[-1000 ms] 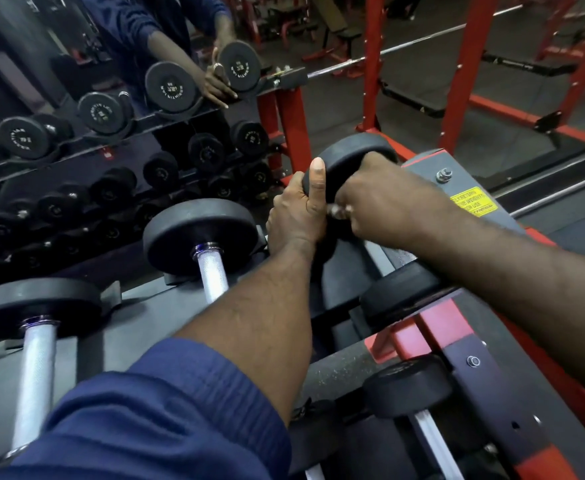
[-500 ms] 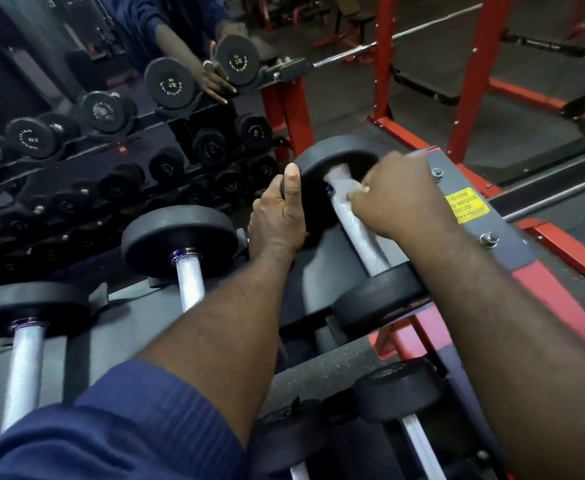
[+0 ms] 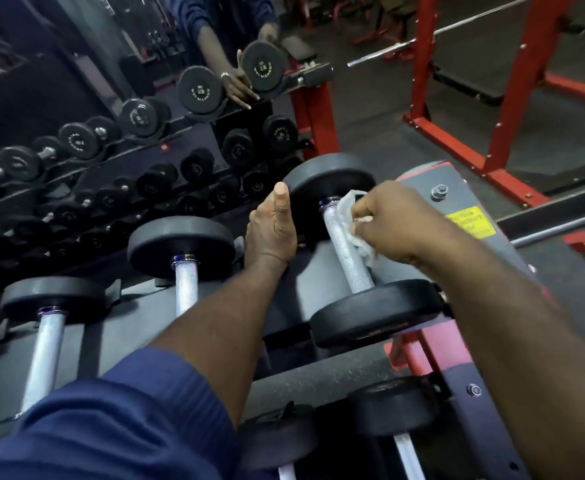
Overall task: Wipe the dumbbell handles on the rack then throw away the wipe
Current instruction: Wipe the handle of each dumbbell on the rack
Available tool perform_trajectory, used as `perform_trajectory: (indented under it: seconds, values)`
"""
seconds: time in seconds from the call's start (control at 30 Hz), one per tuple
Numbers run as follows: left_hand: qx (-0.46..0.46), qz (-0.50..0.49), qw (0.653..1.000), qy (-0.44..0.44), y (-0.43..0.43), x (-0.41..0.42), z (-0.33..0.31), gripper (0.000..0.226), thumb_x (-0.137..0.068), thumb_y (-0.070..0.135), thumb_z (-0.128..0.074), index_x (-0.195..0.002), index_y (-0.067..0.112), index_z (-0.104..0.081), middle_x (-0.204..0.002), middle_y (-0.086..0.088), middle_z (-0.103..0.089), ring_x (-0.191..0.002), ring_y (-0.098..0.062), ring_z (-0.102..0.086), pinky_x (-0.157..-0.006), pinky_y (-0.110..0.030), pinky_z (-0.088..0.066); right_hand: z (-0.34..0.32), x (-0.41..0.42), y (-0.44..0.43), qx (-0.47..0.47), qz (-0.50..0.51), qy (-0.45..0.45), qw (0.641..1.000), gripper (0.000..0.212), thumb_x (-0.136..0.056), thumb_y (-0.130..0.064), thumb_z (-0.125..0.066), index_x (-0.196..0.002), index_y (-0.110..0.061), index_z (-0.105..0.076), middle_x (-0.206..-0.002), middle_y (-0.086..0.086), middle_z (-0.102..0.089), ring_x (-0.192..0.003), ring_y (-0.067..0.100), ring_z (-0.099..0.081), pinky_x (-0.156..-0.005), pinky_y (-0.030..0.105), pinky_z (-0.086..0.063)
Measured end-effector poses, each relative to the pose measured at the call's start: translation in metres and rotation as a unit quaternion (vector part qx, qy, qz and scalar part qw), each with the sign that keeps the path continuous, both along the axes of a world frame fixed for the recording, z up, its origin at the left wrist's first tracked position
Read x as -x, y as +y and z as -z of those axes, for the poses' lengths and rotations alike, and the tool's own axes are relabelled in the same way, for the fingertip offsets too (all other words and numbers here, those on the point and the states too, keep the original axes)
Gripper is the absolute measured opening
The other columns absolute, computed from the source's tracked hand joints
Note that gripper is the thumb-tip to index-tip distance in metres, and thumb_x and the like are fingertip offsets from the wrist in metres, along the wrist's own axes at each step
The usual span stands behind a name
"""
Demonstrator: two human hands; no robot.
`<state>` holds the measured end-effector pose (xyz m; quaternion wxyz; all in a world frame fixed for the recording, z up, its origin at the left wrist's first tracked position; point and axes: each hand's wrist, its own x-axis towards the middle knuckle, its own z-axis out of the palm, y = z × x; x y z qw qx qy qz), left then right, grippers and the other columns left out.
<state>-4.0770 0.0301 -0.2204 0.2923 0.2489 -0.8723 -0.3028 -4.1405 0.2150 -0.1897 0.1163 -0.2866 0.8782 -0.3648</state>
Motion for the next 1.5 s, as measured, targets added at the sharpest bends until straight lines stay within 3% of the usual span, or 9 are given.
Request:
perform_trajectory:
  seconds: [0.27, 0.53, 0.67, 0.77, 0.9, 1.03, 1.2, 1.33, 1.5]
  values:
    - [-0.010, 0.005, 1.000, -0.010, 0.004, -0.001, -0.002, 0.089, -0.065, 0.100, 0.013, -0.064, 0.024, -0.034, -0.062, 0.005, -0.044, -0.062, -0.017, -0.047, -0.072, -0.045, -0.043, 0.023, -0.002, 0.001, 0.176, 0.018, -0.158, 0.972, 0.032, -0.081, -0.011, -0.067, -0.055, -0.015, -0.047, -0.060, 0.001, -0.033, -0.059, 0.013, -0.036, -0.057, 0.031, -0.031]
    - [-0.014, 0.000, 1.000, -0.017, 0.002, 0.000, -0.003, 0.095, -0.061, 0.102, 0.015, -0.064, 0.022, -0.036, -0.064, 0.001, -0.047, -0.067, -0.025, -0.050, -0.072, -0.044, -0.040, 0.023, 0.003, 0.012, 0.121, -0.061, -0.277, 0.951, 0.032, -0.076, -0.001, -0.051, -0.095, 0.024, -0.044, -0.078, 0.026, -0.057, -0.068, 0.023, -0.044, -0.059, 0.035, -0.034]
    - [-0.016, 0.001, 1.000, -0.024, 0.000, 0.002, -0.004, 0.095, -0.063, 0.101, 0.015, -0.065, 0.023, -0.039, -0.065, 0.000, -0.049, -0.071, -0.028, -0.053, -0.077, -0.049, -0.045, 0.023, 0.007, 0.022, 0.069, -0.079, -0.311, 0.945, 0.024, -0.072, -0.002, -0.051, -0.087, 0.016, -0.048, -0.079, 0.015, -0.046, -0.071, 0.029, -0.040, -0.057, 0.042, -0.030]
    - [-0.012, 0.000, 1.000, -0.021, -0.001, 0.000, -0.004, 0.093, -0.063, 0.102, 0.015, -0.065, 0.024, -0.037, -0.064, 0.001, -0.047, -0.072, -0.031, -0.052, -0.072, -0.044, -0.039, 0.029, 0.003, 0.019, 0.061, -0.067, -0.322, 0.942, 0.028, -0.073, 0.001, -0.051, -0.095, 0.015, -0.061, -0.083, 0.038, -0.062, -0.070, 0.029, -0.051, -0.060, 0.039, -0.037]
    - [-0.010, 0.010, 1.000, -0.022, -0.001, -0.002, -0.004, 0.092, -0.064, 0.101, 0.015, -0.065, 0.024, -0.035, -0.062, 0.002, -0.045, -0.069, -0.030, -0.051, -0.070, -0.042, -0.037, 0.030, 0.005, 0.028, 0.039, -0.088, -0.339, 0.936, 0.018, -0.091, 0.008, -0.047, -0.087, -0.002, -0.062, -0.076, 0.019, -0.050, -0.060, 0.021, -0.045, -0.050, 0.028, -0.034]
    - [0.003, 0.003, 1.000, -0.030, 0.001, -0.002, -0.008, 0.093, -0.059, 0.100, 0.020, -0.066, 0.026, -0.036, -0.064, 0.003, -0.046, -0.074, -0.032, -0.048, -0.071, -0.040, -0.031, 0.036, 0.006, 0.029, 0.044, -0.121, -0.381, 0.915, 0.025, -0.089, 0.007, -0.050, -0.098, 0.000, -0.072, -0.099, 0.032, -0.071, -0.086, 0.034, -0.067, -0.071, 0.041, -0.046]
    - [0.001, -0.001, 1.000, -0.031, 0.000, 0.001, -0.006, 0.093, -0.062, 0.100, 0.019, -0.066, 0.024, -0.035, -0.065, 0.001, -0.046, -0.073, -0.035, -0.051, -0.070, -0.042, -0.034, 0.042, 0.015, 0.041, 0.079, -0.124, -0.423, 0.894, 0.029, -0.090, 0.003, -0.057, -0.116, 0.001, -0.070, -0.123, 0.038, -0.062, -0.119, 0.052, -0.057, -0.104, 0.065, -0.039]
    - [-0.006, 0.005, 1.000, -0.023, 0.001, 0.000, -0.006, 0.092, -0.066, 0.100, 0.015, -0.065, 0.023, -0.035, -0.064, -0.001, -0.047, -0.071, -0.035, -0.052, -0.068, -0.042, -0.034, 0.043, 0.010, 0.037, 0.061, -0.145, -0.431, 0.888, 0.029, -0.090, 0.005, -0.056, -0.112, -0.003, -0.074, -0.114, 0.031, -0.069, -0.102, 0.040, -0.063, -0.084, 0.043, -0.052]
    - [-0.013, 0.011, 1.000, -0.019, 0.001, 0.000, -0.004, 0.094, -0.065, 0.101, 0.014, -0.065, 0.021, -0.036, -0.062, 0.000, -0.045, -0.061, -0.015, -0.046, -0.067, -0.038, -0.031, 0.044, 0.012, 0.035, 0.066, -0.145, -0.430, 0.889, 0.037, -0.080, -0.014, -0.070, -0.115, -0.004, -0.072, -0.121, 0.037, -0.063, -0.102, 0.036, -0.060, -0.088, 0.050, -0.043]
